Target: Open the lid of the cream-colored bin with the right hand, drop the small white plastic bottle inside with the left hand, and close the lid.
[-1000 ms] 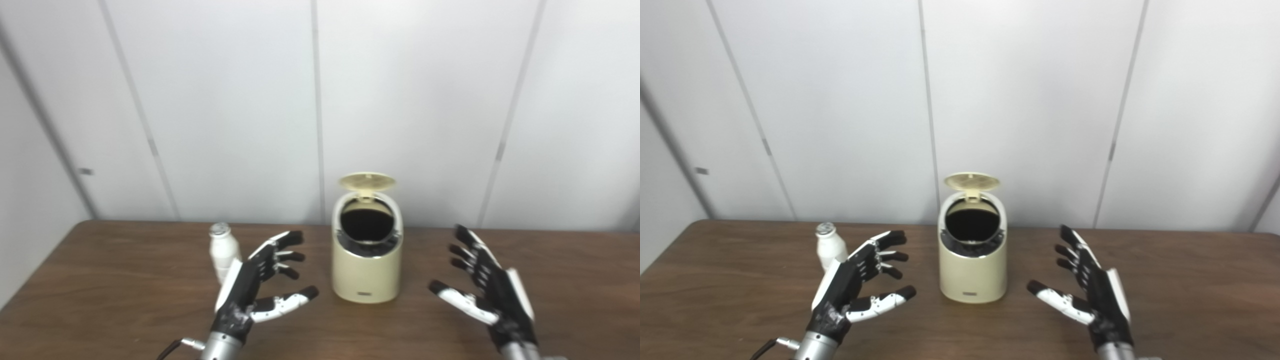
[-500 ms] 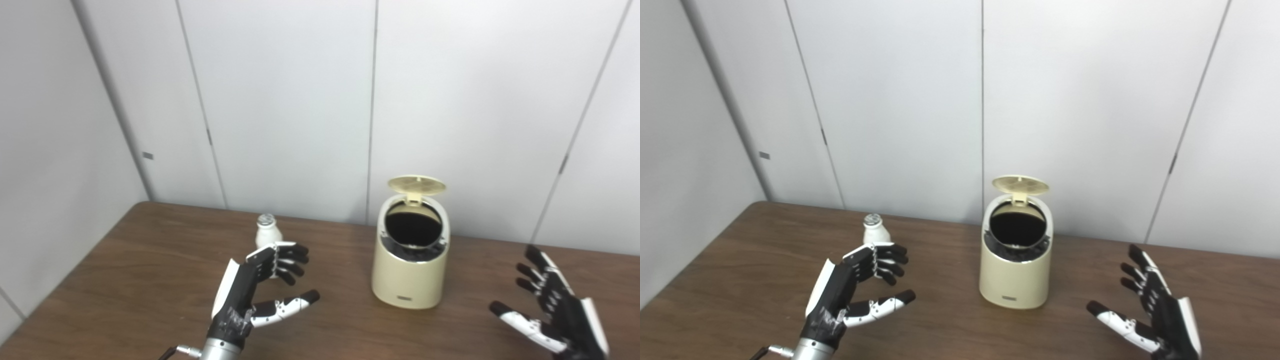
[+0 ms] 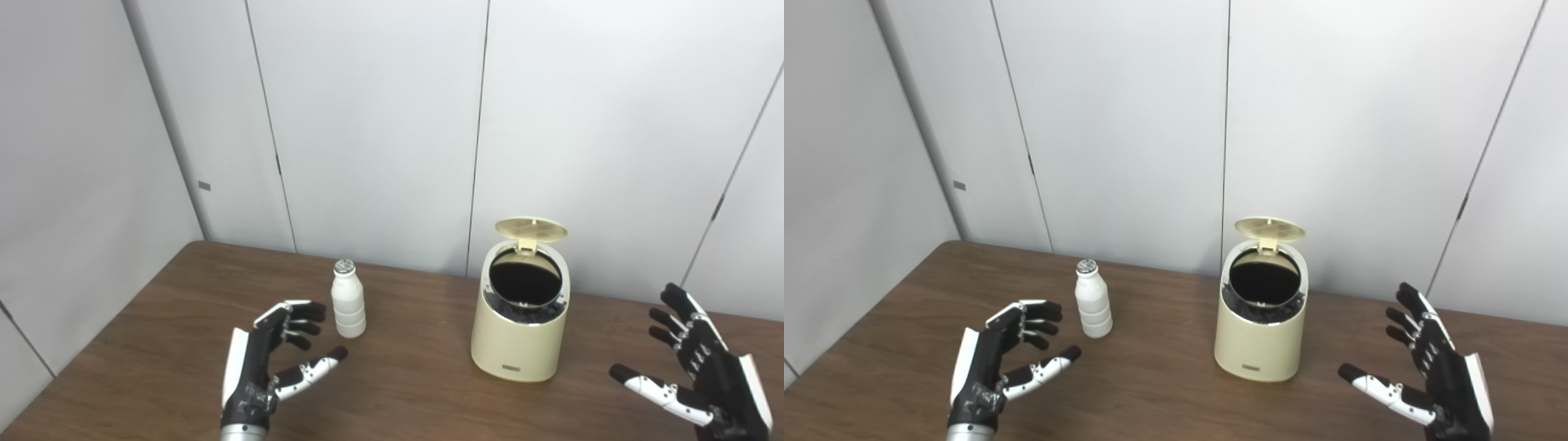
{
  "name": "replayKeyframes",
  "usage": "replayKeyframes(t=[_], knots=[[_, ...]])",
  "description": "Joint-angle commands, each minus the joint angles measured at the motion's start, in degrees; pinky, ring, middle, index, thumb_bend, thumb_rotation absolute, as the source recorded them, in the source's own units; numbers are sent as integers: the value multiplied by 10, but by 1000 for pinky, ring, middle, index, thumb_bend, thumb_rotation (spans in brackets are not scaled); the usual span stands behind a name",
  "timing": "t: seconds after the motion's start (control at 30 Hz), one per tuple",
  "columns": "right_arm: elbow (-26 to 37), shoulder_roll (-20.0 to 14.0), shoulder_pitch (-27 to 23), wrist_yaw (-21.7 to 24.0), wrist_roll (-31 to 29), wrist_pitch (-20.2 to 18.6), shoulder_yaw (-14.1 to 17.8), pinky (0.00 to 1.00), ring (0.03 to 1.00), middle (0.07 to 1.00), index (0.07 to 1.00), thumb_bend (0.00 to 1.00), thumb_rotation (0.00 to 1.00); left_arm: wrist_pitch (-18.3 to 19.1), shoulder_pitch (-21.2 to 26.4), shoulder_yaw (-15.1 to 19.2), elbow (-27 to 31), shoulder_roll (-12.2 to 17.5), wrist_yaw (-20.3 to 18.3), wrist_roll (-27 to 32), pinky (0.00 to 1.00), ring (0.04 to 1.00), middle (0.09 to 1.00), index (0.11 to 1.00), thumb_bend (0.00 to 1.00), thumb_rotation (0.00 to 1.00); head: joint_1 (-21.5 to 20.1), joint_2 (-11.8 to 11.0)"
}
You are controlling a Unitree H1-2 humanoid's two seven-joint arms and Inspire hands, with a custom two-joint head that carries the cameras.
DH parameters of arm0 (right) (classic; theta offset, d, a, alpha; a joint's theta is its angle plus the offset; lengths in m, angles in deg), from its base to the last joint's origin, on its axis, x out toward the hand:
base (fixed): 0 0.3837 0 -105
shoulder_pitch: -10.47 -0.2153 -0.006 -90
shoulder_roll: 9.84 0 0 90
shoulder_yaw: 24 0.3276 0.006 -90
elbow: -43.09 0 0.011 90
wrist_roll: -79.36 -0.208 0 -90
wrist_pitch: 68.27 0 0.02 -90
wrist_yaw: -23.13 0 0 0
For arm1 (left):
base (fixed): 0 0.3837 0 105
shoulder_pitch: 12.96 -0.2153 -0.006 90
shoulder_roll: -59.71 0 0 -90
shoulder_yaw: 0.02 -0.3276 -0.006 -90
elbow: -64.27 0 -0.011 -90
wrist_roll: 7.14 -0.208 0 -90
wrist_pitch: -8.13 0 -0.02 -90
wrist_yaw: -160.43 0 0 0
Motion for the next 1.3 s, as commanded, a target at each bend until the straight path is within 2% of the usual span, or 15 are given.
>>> replayKeyframes(t=[0.0, 0.17, 0.4, 0.47, 0.7, 0.97, 1.27], knots=[[27, 1, -12, -1, 3, -2, -2, 800, 854, 915, 898, 652, 82, -1, 27, 7, 1, 5, 23, -16, 503, 601, 653, 649, 710, 45, 0, 0], [35, 4, -12, -2, 5, -13, -3, 809, 869, 923, 907, 639, 59, -3, 46, 10, -32, 11, 41, -13, 540, 653, 706, 718, 712, 19, -3, -2], [43, 7, -10, 0, 5, -21, -7, 816, 866, 924, 907, 635, 44, -2, 75, 0, -90, 28, 33, -5, 629, 736, 787, 803, 714, 42, -8, -3], [46, 7, -8, 1, 5, -24, -7, 821, 868, 928, 910, 630, 38, 1, 83, -5, -102, 33, 33, -9, 650, 751, 802, 815, 742, 59, -10, -4], [54, 8, -7, 0, 7, -27, -10, 801, 854, 921, 906, 634, 55, -9, 114, -18, -151, 46, 34, 0, 702, 773, 813, 833, 783, 60, -14, -4], [59, 11, -5, -1, 11, -30, -11, 797, 855, 921, 902, 634, 47, -21, 147, -28, -212, 54, 58, -13, 641, 731, 776, 798, 796, 83, -23, -5], [74, 17, -2, -2, 16, -40, -15, 763, 845, 917, 900, 632, 66, -38, 174, -45, -272, 61, 80, -19, 638, 716, 765, 792, 793, 104, -28, -6]])
